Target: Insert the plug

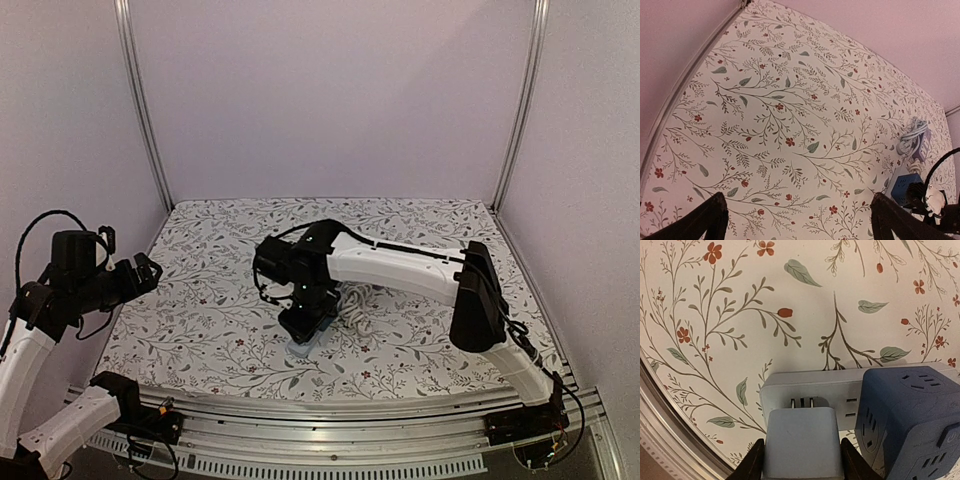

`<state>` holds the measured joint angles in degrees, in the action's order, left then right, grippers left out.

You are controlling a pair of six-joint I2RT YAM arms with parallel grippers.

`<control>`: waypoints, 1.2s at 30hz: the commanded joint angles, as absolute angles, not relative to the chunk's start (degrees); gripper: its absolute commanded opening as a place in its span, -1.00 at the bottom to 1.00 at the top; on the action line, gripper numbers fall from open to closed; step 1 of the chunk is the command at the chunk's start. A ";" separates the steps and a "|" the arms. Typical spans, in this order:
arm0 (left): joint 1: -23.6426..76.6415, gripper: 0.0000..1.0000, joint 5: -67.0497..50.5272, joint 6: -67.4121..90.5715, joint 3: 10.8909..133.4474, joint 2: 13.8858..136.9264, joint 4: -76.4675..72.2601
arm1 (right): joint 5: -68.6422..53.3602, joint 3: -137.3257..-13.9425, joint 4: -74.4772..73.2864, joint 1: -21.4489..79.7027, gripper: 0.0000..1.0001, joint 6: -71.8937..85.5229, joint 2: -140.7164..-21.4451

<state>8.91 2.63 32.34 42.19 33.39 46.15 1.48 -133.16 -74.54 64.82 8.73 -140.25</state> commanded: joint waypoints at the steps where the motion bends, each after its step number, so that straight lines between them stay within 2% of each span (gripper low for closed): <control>1: 7.91 0.99 2.81 31.52 41.66 33.76 46.91 | 1.68 -127.15 -96.61 63.76 -1.00 10.22 -138.98; 12: 7.40 0.99 2.72 31.70 41.66 34.35 46.85 | 2.79 -114.42 -96.67 62.64 -1.00 9.63 -128.62; 28: 7.04 0.99 3.12 31.01 41.75 35.40 46.55 | 4.12 -123.23 -95.92 62.15 -1.00 3.66 -136.96; 36: 5.86 0.99 3.41 30.70 41.84 36.33 46.41 | 2.53 -121.36 -92.00 63.53 -1.00 1.21 -133.76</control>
<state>7.16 2.98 31.51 42.17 35.73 46.13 2.28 -123.04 -78.59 62.98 3.62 -133.60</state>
